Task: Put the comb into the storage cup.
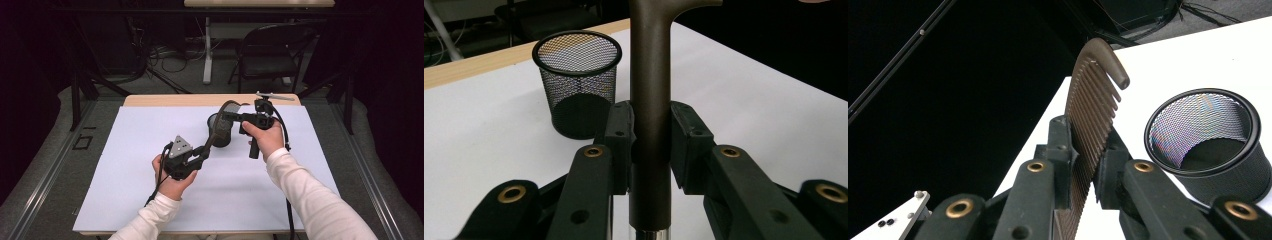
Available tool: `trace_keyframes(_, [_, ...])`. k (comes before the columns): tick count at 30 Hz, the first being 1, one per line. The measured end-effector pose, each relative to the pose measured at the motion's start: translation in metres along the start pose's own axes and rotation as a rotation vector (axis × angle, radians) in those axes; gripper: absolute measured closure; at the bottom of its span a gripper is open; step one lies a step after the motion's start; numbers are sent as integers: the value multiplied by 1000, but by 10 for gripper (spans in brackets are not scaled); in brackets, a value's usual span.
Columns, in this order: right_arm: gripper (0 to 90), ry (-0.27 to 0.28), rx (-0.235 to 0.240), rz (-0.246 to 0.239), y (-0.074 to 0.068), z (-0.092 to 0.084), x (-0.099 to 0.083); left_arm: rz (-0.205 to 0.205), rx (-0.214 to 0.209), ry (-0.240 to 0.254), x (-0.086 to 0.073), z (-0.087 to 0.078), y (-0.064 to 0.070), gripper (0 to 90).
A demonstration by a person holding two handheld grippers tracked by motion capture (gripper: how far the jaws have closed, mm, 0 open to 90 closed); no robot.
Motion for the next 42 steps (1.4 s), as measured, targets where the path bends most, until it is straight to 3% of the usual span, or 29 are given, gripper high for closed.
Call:
trace_keyframes(21, [868,-16,53,56,1,0,-1,-19,-19,8,-2,-1,-1,725])
trace_keyframes(42, [870,-23,61,65,1,-1,0,-28,-20,9,-2,0,0,722])
Point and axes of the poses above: each handheld gripper's, and its own axes: z roughly forward along the jaws, x roughly out of its top, y roughly to its right, the point moved 4 cm from there along z, roughly forward along the jaws, and after that the axes turned 5 degrees about y, right-handed, at the moved point
